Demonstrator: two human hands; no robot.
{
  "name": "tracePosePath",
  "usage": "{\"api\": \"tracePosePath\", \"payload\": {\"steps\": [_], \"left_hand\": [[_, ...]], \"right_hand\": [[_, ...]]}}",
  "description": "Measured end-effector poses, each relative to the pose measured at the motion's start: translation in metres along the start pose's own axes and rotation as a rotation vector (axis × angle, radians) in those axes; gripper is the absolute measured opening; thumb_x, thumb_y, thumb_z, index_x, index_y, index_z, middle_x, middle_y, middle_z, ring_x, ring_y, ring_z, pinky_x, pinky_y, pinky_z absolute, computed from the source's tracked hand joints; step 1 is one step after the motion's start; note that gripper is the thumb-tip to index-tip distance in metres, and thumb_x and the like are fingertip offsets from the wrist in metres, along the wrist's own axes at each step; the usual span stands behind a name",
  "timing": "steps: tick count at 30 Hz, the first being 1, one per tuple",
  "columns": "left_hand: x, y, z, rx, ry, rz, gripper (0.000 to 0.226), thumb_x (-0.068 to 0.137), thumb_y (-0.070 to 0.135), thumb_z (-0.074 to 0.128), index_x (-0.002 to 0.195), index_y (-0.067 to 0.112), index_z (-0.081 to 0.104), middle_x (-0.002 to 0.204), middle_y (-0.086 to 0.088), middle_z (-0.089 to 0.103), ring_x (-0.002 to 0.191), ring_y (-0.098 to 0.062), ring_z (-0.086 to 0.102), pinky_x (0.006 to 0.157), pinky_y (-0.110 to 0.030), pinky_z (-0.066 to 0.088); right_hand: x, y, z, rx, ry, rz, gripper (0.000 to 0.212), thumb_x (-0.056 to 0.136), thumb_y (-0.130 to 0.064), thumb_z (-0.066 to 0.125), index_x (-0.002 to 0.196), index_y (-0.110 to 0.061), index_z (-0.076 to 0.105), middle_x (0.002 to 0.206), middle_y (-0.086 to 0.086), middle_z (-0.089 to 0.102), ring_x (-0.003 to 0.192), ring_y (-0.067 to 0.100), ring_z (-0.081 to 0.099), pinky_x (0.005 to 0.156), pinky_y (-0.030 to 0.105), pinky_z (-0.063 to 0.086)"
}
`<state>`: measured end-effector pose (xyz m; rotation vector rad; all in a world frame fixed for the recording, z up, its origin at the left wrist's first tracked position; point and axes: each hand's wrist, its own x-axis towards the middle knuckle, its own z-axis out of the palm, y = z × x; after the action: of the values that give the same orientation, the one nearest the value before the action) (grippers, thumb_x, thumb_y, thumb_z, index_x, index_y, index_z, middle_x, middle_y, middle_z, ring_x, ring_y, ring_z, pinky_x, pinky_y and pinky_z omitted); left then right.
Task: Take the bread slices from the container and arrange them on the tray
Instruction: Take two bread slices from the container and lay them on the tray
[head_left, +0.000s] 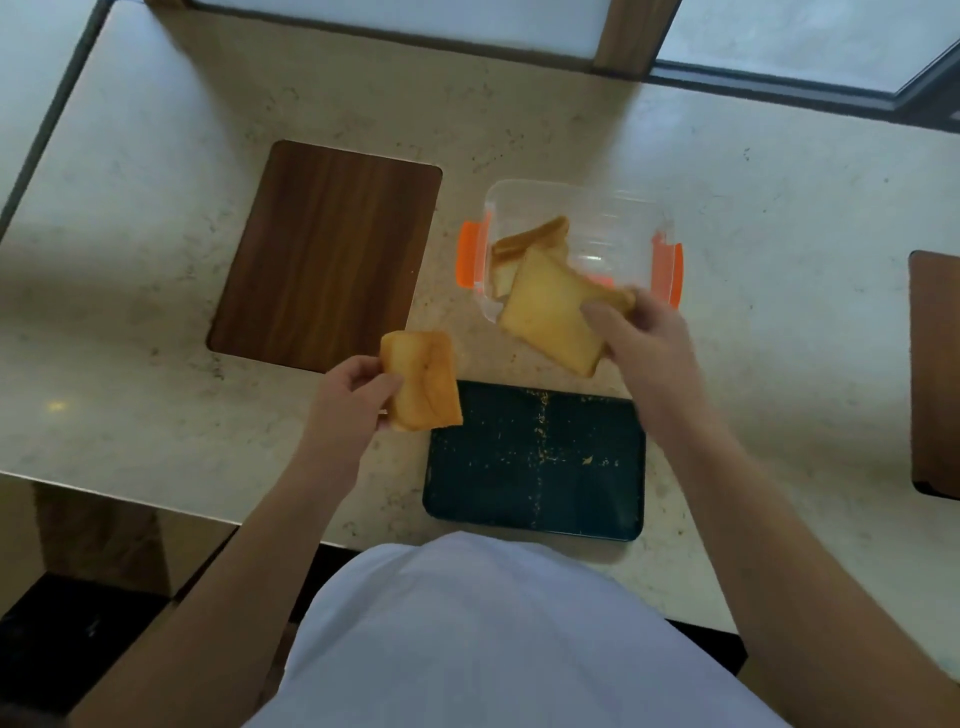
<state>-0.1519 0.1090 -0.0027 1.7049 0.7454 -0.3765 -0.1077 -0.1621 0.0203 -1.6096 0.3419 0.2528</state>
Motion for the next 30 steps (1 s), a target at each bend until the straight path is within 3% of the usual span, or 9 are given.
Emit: {"api": "tracePosePath", "payload": {"steps": [3, 6, 12, 16, 19, 21, 30], "left_hand": [[-0.002, -0.012, -0.001, -0.002, 0.010, -0.011, 0.021, 0.098, 0.023, 0.060, 0.118, 0.019, 0.062, 0.114, -0.006, 0.067, 0.107, -0.027, 0.065, 0.093, -0.051, 0.056], [-0.004, -0.021, -0.003, -0.007, 0.031, -0.016, 0.026, 0.097, 0.024, 0.061, 0.123, 0.017, 0.062, 0.116, -0.006, 0.068, 0.107, -0.026, 0.065, 0.092, -0.051, 0.056], [-0.005, -0.025, -0.016, -0.006, 0.053, -0.026, 0.029, 0.096, 0.023, 0.062, 0.124, 0.016, 0.063, 0.113, -0.005, 0.069, 0.105, -0.025, 0.066, 0.094, -0.052, 0.056], [-0.005, -0.028, -0.025, -0.020, 0.069, -0.025, 0.025, 0.096, 0.025, 0.062, 0.120, 0.017, 0.066, 0.109, -0.005, 0.071, 0.103, -0.024, 0.067, 0.093, -0.052, 0.057], [-0.005, -0.033, -0.031, -0.014, 0.068, -0.013, 0.019, 0.096, 0.023, 0.061, 0.113, 0.020, 0.068, 0.106, -0.006, 0.072, 0.101, -0.026, 0.068, 0.092, -0.053, 0.057], [-0.006, -0.036, -0.032, -0.016, 0.067, -0.012, 0.017, 0.097, 0.022, 0.060, 0.111, 0.021, 0.068, 0.106, -0.006, 0.072, 0.101, -0.027, 0.068, 0.092, -0.053, 0.057], [-0.010, -0.048, -0.030, 0.002, 0.036, -0.025, 0.021, 0.097, 0.019, 0.060, 0.117, 0.015, 0.065, 0.110, -0.009, 0.069, 0.103, -0.028, 0.067, 0.090, -0.051, 0.057]], "right_hand": [[-0.019, 0.045, 0.006, 0.138, -0.063, 0.324, 0.016, 0.095, -0.028, 0.067, 0.109, -0.021, 0.067, 0.102, -0.007, 0.079, 0.099, 0.017, 0.074, 0.077, 0.030, 0.062], [-0.023, 0.083, 0.016, 0.121, -0.064, 0.496, 0.025, 0.095, -0.028, 0.068, 0.116, -0.016, 0.067, 0.112, 0.003, 0.076, 0.101, 0.021, 0.074, 0.090, 0.043, 0.060], [-0.014, 0.112, 0.044, 0.102, -0.076, 0.702, 0.044, 0.095, -0.028, 0.069, 0.133, -0.010, 0.057, 0.117, 0.007, 0.071, 0.101, 0.023, 0.072, 0.073, 0.033, 0.061], [-0.010, 0.116, 0.058, 0.110, 0.011, 0.698, 0.052, 0.093, -0.023, 0.072, 0.138, -0.005, 0.052, 0.123, 0.011, 0.067, 0.103, 0.024, 0.069, 0.066, 0.029, 0.060], [-0.012, 0.127, 0.058, -0.094, 0.177, 0.630, 0.056, 0.086, -0.027, 0.078, 0.134, -0.006, 0.055, 0.123, 0.011, 0.064, 0.106, 0.026, 0.064, 0.089, 0.041, 0.058], [-0.017, 0.132, 0.056, -0.237, 0.220, 0.599, 0.055, 0.082, -0.031, 0.080, 0.128, -0.011, 0.056, 0.122, 0.009, 0.062, 0.107, 0.025, 0.061, 0.094, 0.048, 0.056], [-0.022, 0.132, 0.071, -0.388, 0.106, 0.514, 0.053, 0.086, -0.027, 0.075, 0.133, -0.014, 0.053, 0.119, 0.004, 0.060, 0.100, 0.023, 0.063, 0.090, 0.046, 0.058]]}}
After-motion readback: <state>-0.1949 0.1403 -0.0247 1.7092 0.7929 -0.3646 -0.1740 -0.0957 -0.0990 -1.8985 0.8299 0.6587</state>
